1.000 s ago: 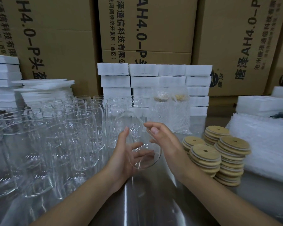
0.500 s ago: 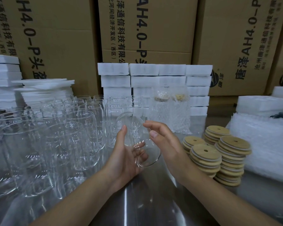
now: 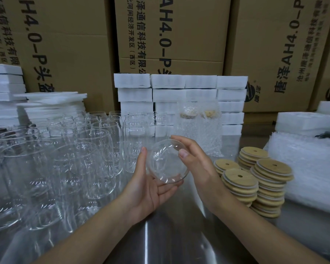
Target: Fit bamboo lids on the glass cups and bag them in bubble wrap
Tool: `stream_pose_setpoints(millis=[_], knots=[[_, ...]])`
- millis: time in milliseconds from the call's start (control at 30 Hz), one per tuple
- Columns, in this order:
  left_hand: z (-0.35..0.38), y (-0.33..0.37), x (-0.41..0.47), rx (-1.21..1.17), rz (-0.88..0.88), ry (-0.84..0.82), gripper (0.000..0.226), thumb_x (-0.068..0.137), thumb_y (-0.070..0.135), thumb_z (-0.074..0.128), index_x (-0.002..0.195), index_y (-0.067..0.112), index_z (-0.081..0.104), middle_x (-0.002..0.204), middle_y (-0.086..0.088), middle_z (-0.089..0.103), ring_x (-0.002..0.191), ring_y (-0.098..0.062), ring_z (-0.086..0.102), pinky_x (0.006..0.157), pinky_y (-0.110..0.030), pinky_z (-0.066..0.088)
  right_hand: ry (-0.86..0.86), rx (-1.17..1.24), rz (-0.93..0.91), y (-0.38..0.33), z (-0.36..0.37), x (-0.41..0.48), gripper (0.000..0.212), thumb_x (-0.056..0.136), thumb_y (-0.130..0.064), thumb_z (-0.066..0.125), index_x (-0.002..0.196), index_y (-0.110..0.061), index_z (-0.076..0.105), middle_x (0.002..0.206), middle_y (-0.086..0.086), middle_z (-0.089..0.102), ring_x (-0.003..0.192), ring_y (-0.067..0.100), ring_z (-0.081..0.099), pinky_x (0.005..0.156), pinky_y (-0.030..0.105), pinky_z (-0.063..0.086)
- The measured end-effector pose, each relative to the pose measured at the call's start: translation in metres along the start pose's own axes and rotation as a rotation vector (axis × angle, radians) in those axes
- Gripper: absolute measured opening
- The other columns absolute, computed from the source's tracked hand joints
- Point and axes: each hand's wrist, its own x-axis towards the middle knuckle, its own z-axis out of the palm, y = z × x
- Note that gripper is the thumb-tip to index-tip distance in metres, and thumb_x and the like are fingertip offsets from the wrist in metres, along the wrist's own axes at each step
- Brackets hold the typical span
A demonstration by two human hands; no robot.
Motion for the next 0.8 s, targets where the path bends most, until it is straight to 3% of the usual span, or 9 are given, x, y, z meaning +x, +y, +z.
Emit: stream_pose_setpoints(millis=[167,300,500,667,800], knots=[[0.0008,0.0005,-0.0008,-0.080,-0.037,-0.006,0.086,0.076,0.078,0.040,0.125,0.011,0.060,0.114,-0.022,0.068,0.086,-0.026,0.073,0.064,-0.026,0.061,-0.016,-0.061,0.001,0.0015,-0.0009,0.0010,0.043,0.083,-0.038,0.053,0.126,-0.034,0.053,0.129,-0.016,0.057,0.122,-0.005,0.049,0.103,0.021,0.037],[-0.0006,0.0000,0.0002,-0.118,-0.045,-0.010,0.082,0.079,0.077,0.041,0.123,0.010,0.061,0.110,-0.023,0.070,0.086,-0.026,0.074,0.062,-0.027,0.060,-0.047,-0.038,0.009,0.0026,-0.0010,0.0012,0.045,0.082,-0.034,0.056,0.126,-0.036,0.049,0.128,-0.022,0.054,0.118,-0.012,0.048,0.091,0.008,0.040],[-0.0014,0.0004,0.0001,-0.123,-0.032,-0.032,0.085,0.079,0.076,0.042,0.129,0.008,0.057,0.106,-0.020,0.071,0.084,-0.023,0.074,0.068,-0.027,0.061,-0.045,-0.106,-0.017,0.0076,-0.0008,0.0022,0.055,0.076,-0.030,0.068,0.125,-0.040,0.046,0.125,-0.031,0.054,0.118,-0.016,0.046,0.091,0.006,0.038],[-0.0002,0.0005,-0.0007,-0.114,-0.014,-0.027,0.084,0.075,0.074,0.046,0.127,0.009,0.059,0.121,-0.018,0.067,0.101,-0.024,0.070,0.091,-0.031,0.053,-0.015,-0.122,-0.008,0.0096,-0.0011,0.0031,0.068,0.062,-0.043,0.080,0.121,-0.045,0.048,0.117,-0.038,0.055,0.115,-0.015,0.049,0.087,0.003,0.040],[0.0014,0.0017,-0.0021,-0.112,-0.036,-0.038,0.088,0.072,0.074,0.046,0.127,0.006,0.057,0.123,-0.019,0.065,0.108,-0.025,0.067,0.096,-0.031,0.050,0.011,-0.123,-0.009,0.0097,0.0005,0.0045,0.071,0.056,-0.047,0.081,0.120,-0.042,0.049,0.116,-0.037,0.057,0.112,-0.015,0.051,0.085,0.000,0.038]])
